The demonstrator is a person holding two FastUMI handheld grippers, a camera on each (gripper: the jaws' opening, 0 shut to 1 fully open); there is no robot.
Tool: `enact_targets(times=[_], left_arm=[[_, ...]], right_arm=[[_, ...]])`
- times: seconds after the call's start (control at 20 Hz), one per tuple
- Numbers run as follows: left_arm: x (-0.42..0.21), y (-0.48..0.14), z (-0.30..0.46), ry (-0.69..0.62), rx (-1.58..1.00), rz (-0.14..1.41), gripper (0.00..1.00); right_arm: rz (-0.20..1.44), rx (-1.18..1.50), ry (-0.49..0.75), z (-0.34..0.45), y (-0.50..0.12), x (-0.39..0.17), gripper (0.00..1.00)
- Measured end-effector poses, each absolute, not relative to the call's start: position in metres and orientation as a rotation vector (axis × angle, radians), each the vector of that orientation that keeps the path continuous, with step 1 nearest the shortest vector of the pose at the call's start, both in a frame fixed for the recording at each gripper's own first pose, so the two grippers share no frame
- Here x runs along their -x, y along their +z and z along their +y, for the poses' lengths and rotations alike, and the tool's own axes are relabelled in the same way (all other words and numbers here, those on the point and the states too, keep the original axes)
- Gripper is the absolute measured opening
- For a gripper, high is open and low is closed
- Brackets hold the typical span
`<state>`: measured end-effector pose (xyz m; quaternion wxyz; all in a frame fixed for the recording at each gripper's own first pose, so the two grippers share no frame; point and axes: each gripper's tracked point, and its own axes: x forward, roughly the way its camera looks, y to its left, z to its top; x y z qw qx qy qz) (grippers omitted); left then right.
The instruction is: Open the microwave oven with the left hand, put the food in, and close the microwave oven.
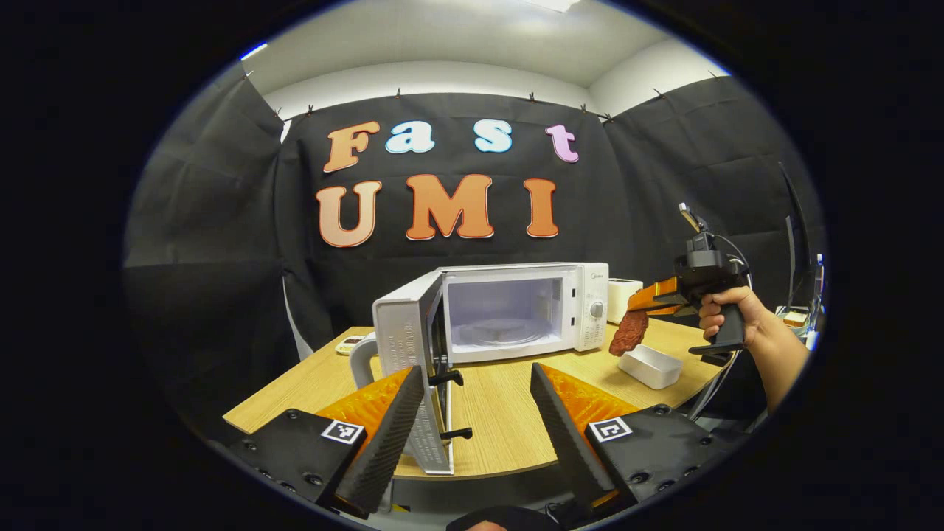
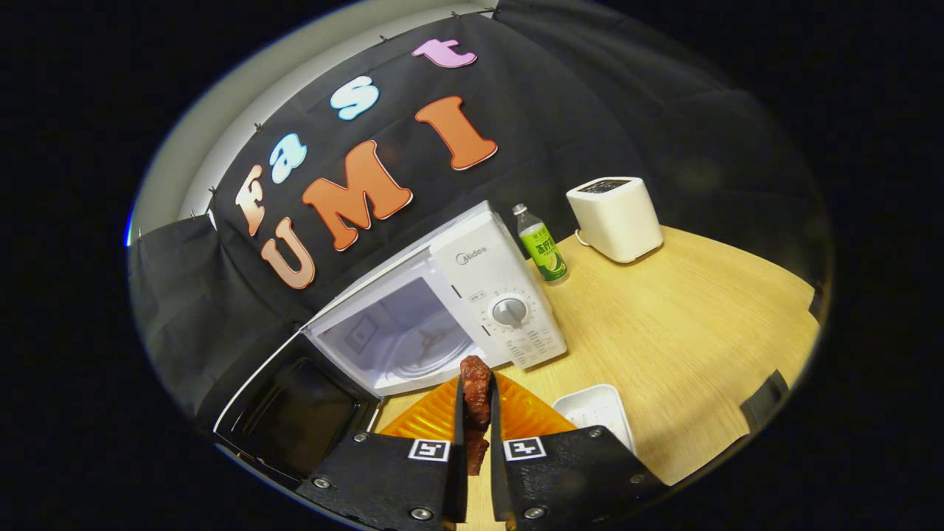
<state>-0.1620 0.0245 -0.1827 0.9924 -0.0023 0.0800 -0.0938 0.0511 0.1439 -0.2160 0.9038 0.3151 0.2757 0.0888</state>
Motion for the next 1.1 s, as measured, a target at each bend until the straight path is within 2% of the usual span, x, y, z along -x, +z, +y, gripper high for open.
enact_targets(times=[0.05, 0.1, 0.55, 1.1], left_arm=[[0.162, -0.183, 0.027, -0.187, 0.009, 0.159, 0.92], [0.161, -0.183, 0.027, -0.188, 0.013, 0.16, 0.95], [0.166, -0.173, 0.033, -0.205, -0.004, 0.145, 0.92], [0.18, -0.165, 0.052, -0.199, 0.022, 0.149, 0.92]], right_arm=[[0.564, -0.661, 0.191, 0.153, -0.213, -0.054, 0.12], [0.557, -0.672, 0.198, 0.163, -0.211, -0.057, 0.12], [0.395, -0.879, 0.185, 0.237, -0.183, -0.12, 0.12], [0.274, -0.987, -0.015, 0.264, -0.213, -0.197, 0.12]])
